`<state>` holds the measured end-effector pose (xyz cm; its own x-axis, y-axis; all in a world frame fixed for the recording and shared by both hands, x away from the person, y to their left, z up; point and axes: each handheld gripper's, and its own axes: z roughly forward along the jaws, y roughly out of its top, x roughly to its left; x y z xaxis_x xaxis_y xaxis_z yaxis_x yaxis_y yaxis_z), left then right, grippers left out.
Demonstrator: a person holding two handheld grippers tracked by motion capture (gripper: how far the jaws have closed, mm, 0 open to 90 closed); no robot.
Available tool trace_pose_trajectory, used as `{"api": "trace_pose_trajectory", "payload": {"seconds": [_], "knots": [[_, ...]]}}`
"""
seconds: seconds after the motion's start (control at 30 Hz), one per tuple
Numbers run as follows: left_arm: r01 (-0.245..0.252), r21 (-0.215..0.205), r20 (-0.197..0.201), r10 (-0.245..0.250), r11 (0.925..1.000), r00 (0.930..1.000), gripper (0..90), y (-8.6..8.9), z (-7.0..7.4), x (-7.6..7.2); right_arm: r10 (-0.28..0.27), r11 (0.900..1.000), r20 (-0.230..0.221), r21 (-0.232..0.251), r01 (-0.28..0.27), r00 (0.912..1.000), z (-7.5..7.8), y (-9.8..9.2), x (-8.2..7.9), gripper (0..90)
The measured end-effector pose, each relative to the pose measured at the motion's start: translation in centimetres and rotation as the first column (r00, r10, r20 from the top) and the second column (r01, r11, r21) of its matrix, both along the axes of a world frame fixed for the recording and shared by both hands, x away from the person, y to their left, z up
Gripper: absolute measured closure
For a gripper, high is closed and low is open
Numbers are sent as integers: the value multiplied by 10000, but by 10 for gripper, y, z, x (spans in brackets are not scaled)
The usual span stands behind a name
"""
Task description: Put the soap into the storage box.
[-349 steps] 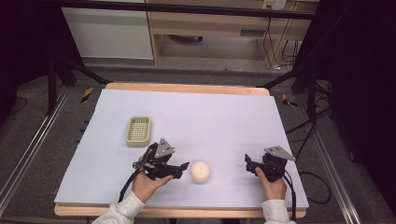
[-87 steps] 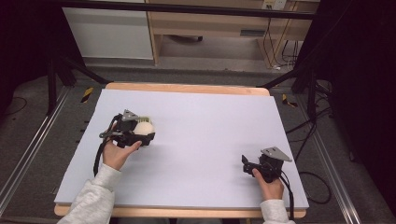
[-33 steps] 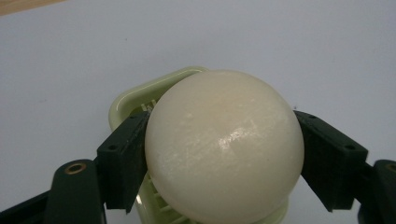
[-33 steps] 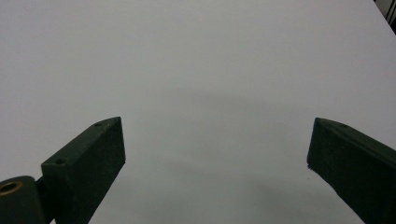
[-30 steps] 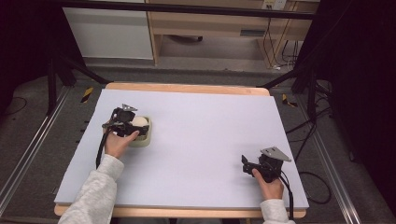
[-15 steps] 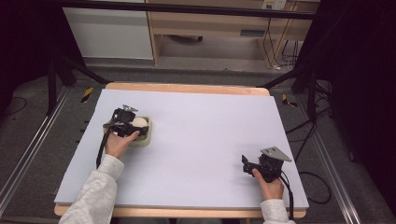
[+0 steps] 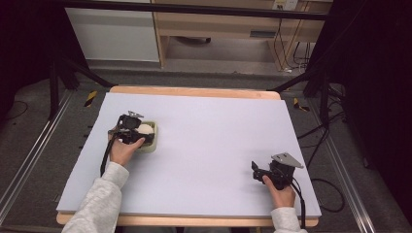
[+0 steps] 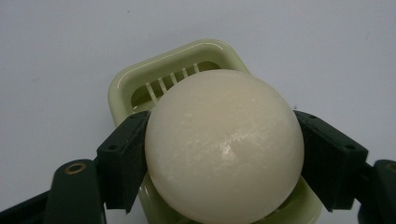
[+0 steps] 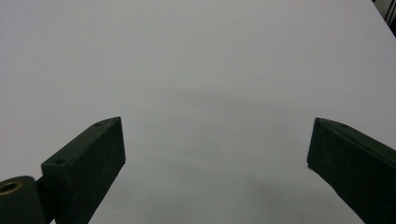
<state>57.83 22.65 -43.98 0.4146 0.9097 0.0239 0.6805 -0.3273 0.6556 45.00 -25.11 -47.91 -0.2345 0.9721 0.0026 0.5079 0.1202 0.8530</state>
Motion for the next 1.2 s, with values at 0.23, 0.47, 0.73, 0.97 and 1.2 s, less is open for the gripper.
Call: {"api": "trace_pose_trajectory", "payload": {"seconds": [0.23,0.47,0.73,0.97,1.2], "knots": [[-64,8,-25,64,10000,10000,236,1,-2,0,10,10000,18,18,-10,10000,0,0,0,45],[-143,-120,14,143,9998,9999,233,2,-2,-1,2,10000,16,42,-2,10000,0,0,0,45],[-77,-313,527,94,9995,9986,198,5,13,-11,-4,10000,29,27,4,10000,1,-1,0,45],[151,-858,807,-82,9962,9967,166,19,22,-36,-30,10000,39,80,30,10000,1,-1,-1,45],[266,-1386,997,-128,9900,9949,161,30,17,-65,-24,10000,41,91,24,10000,1,-1,-2,43]]}}
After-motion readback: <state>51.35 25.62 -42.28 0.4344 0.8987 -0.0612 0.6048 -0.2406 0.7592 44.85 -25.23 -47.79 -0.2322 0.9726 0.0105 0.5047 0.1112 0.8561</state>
